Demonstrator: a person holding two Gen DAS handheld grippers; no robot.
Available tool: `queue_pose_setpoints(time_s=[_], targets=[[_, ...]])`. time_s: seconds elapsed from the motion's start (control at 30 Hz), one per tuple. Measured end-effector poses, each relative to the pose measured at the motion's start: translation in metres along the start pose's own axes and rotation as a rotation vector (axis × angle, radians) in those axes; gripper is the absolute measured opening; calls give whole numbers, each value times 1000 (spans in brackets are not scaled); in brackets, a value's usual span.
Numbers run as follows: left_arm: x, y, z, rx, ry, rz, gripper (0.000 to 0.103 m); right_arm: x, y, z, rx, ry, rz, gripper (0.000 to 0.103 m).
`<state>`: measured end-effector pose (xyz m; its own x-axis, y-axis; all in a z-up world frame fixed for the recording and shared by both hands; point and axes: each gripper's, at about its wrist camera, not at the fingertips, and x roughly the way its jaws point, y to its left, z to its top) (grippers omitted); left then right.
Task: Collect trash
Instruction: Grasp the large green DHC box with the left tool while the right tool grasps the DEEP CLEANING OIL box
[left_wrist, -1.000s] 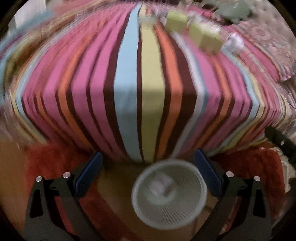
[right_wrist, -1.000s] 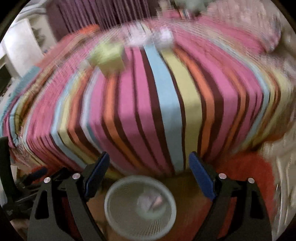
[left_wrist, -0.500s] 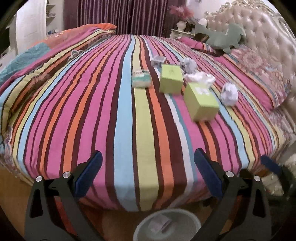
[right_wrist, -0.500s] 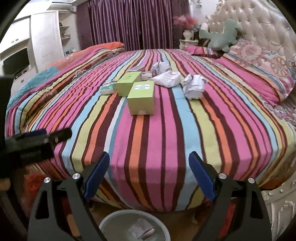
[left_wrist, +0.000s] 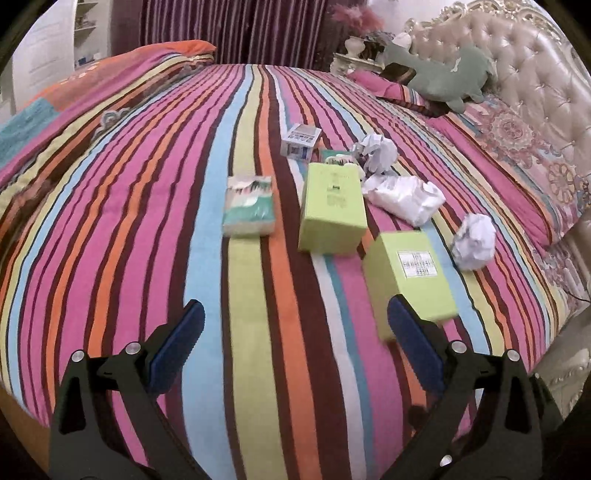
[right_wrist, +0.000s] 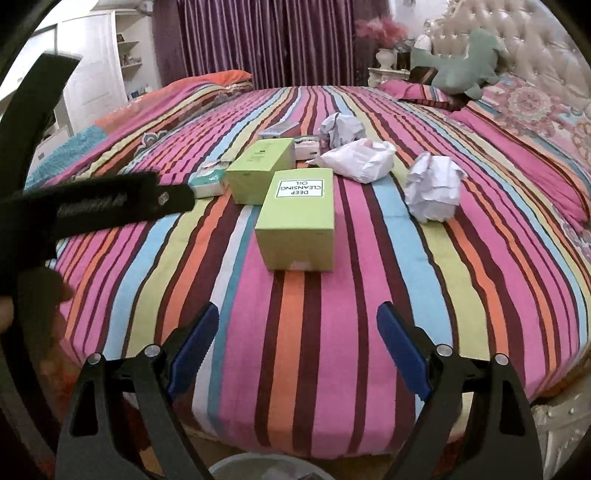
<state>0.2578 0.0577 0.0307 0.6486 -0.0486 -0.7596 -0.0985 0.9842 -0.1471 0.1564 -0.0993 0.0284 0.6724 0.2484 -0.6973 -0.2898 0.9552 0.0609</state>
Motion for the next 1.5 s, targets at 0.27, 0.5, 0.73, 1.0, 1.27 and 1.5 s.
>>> queue_pose_setpoints(time_s=[0.27,0.5,0.73,1.0,1.27,1.5], targets=[[38,-13,37,43,30,-18,96,26,5,14,9,9,-14,83],[75,-26,65,30,77,-39,96,44,9,23,-2,11,-35,83],[105,-29,84,38,138,-14,96,58,6,30,-14,21,-59,83],[126,-30,94,81,186,15,96,73,5,34,-46,46,-75,81],[133,-34,92,84,204,17,57,74,3,37,-54,66,-54,58],[121,-35,87,81,188,26,57,61,-6,29,-11,61,-52,58]])
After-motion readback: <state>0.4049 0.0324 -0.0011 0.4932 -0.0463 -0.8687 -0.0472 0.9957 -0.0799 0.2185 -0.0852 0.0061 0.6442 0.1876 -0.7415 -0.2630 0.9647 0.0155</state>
